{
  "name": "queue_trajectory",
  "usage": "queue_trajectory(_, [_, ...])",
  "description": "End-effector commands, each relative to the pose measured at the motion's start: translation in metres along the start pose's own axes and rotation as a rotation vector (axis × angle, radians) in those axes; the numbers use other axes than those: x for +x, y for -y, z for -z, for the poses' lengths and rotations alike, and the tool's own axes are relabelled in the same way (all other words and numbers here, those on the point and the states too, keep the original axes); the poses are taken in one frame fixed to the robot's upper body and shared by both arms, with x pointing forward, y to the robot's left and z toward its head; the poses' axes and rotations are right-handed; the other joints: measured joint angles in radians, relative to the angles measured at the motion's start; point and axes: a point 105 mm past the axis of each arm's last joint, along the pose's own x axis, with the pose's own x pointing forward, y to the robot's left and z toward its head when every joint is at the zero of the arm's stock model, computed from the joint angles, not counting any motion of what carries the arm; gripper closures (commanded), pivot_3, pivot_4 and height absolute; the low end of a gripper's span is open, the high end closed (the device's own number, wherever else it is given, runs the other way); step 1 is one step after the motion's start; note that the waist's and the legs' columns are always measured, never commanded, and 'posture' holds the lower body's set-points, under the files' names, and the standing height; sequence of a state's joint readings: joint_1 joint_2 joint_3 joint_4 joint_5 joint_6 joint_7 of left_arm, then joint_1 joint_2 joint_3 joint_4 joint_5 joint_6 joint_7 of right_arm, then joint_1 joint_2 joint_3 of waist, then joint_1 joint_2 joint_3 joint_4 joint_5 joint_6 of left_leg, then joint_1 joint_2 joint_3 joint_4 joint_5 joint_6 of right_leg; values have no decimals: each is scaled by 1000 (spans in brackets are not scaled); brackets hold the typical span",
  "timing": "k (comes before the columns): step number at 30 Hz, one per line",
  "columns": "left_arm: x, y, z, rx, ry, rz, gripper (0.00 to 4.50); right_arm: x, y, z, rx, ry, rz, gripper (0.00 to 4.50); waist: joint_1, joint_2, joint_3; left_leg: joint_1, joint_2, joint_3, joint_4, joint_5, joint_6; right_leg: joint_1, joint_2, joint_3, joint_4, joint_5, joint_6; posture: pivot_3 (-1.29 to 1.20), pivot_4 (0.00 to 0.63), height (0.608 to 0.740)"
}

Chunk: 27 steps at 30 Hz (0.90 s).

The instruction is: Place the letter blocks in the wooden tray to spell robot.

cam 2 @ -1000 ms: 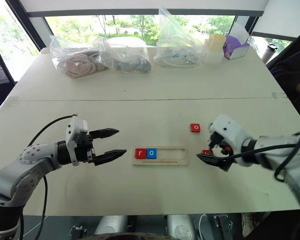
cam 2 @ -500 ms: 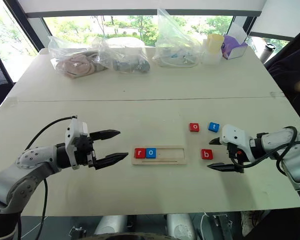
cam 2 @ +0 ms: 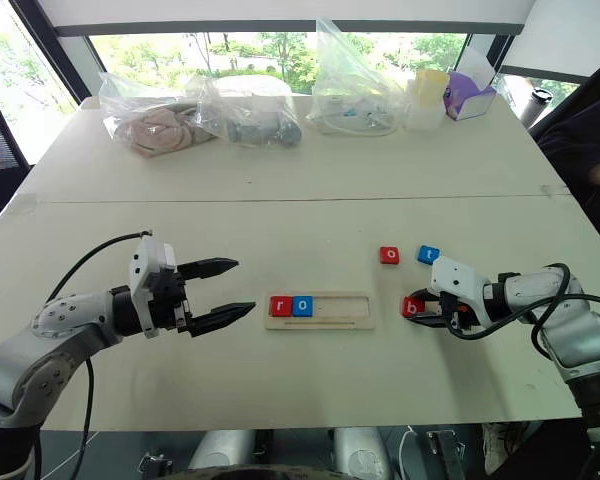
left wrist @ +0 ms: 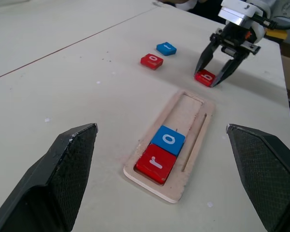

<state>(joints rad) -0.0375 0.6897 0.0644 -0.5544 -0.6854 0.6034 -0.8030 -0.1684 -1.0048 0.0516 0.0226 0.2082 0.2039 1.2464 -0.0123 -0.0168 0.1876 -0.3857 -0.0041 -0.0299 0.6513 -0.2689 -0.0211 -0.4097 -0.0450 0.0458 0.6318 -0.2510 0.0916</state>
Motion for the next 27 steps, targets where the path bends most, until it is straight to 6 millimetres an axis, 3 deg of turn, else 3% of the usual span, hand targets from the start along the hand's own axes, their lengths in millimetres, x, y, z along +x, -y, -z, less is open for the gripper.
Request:
queue_trajectory(1, [-4,2,-9,42,13,-7,0,-5,10,-22,-82,42,39,3357,0,0,0,0,0,0,0,0,0,0,0,0,0,0,0,0,150,740])
queue_trajectory(5, [-2,2,-8,44,14,-8,0,3,3,-78,-182,172,-18,3357,-8,2,1,1,0,0,0,0,0,0,0,1,1,1,0,0,150,740])
queue_trajectory(9, [-1,3,-8,43,16,-6,0,23,-21,-106,-247,219,-126,3357,2,2,1,1,1,-2,-1,0,0,0,2,0,1,2,1,0,150,740])
queue_trajectory(17, [-1,4,-8,45,20,-18,0,59,-30,-115,-287,207,-184,3357,0,1,1,-1,-1,-1,2,0,0,0,-2,-1,-1,1,-1,0,150,740])
queue_trajectory(27, [-2,4,-7,47,23,-52,0,73,-30,-112,-260,203,-183,3357,0,1,1,-1,0,-2,1,0,0,-1,-1,-1,0,1,-1,0,150,740])
